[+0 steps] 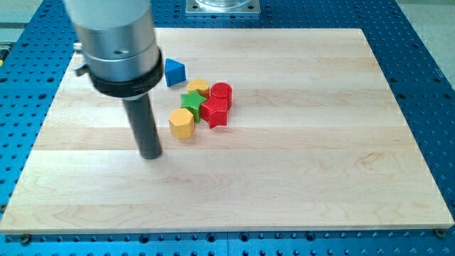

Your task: Move the blue triangle to the left of the yellow heart

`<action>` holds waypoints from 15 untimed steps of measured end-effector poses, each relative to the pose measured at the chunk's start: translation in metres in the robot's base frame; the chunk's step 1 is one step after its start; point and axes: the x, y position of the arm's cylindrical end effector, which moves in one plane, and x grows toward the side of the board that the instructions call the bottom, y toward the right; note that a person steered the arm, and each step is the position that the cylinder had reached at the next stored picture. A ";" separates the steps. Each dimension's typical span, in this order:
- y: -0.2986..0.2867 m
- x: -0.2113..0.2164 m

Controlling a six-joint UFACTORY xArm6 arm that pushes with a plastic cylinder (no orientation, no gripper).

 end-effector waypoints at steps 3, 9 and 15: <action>-0.022 -0.030; 0.063 -0.184; 0.038 -0.165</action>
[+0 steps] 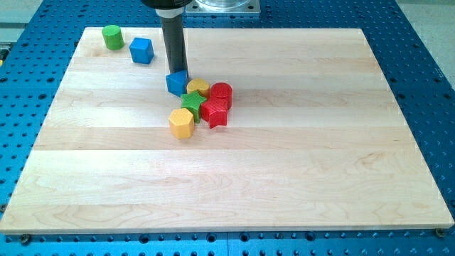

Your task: Move the blue triangle to the left of the yellow heart

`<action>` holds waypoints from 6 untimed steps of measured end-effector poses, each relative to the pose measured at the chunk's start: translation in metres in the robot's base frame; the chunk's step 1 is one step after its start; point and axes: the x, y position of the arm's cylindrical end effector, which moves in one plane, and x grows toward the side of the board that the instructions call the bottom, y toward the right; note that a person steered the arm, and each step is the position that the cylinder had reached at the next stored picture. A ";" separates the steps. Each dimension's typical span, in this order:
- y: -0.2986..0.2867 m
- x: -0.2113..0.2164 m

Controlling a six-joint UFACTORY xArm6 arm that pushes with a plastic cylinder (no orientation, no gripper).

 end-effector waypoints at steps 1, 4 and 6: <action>-0.001 0.013; -0.204 0.012; -0.218 -0.128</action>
